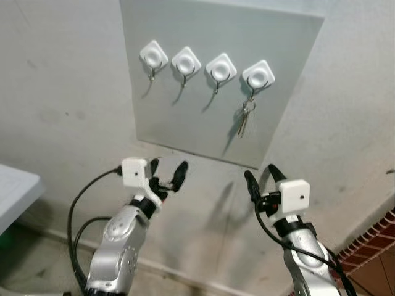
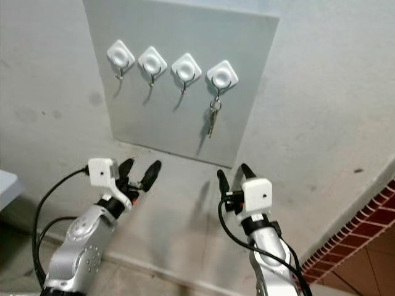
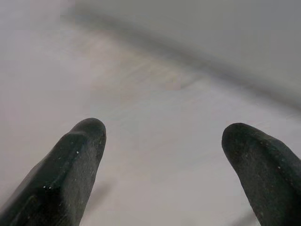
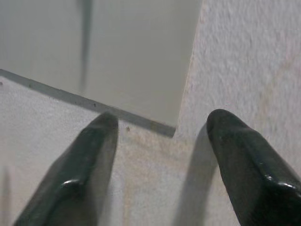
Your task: Hang keys on a hook
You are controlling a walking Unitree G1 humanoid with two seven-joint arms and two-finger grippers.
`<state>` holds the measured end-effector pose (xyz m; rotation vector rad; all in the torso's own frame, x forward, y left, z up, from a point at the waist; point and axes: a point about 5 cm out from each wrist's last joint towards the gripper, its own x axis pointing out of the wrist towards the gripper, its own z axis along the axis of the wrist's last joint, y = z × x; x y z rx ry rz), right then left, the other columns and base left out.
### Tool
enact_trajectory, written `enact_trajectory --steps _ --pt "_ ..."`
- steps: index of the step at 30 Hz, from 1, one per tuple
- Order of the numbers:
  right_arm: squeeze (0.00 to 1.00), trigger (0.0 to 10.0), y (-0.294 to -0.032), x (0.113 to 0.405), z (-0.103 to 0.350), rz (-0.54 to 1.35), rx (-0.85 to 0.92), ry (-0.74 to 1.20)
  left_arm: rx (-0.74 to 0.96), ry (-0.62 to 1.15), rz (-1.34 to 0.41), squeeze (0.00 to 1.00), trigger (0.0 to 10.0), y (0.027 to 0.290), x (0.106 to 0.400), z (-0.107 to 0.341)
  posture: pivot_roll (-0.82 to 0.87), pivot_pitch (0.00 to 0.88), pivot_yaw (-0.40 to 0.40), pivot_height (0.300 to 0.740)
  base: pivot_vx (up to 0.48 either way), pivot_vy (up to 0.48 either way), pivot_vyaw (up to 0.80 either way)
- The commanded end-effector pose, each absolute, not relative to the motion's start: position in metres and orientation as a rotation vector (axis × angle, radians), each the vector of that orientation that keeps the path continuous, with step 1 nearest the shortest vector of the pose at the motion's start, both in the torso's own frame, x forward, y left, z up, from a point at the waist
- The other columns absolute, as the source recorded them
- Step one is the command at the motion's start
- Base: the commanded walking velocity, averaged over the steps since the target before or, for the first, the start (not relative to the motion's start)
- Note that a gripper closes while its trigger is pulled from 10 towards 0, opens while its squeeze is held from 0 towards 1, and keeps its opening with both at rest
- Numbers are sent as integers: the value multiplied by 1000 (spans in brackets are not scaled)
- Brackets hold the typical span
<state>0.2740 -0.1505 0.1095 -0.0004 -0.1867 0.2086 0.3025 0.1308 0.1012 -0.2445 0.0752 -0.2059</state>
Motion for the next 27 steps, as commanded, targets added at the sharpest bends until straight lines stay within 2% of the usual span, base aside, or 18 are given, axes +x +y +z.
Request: enact_trajectory --steps 1,4,12,27 --pt "0 10000 -167 270 88 126 45 -86 -162 138 -107 0 10000 141 306 87 -48 0 -38 740 0 0 0" --pt "0 10000 -169 269 84 103 66 -70 -191 188 -72 0 10000 147 307 78 -51 0 -37 740 0 0 0" --pt "0 10000 -176 264 64 28 66 -11 -139 166 -92 0 10000 142 305 65 -58 0 -27 740 0 0 0" --pt "0 10000 -169 259 41 22 60 67 -118 147 -134 0 10000 136 298 47 -65 0 -18 740 0 0 0"
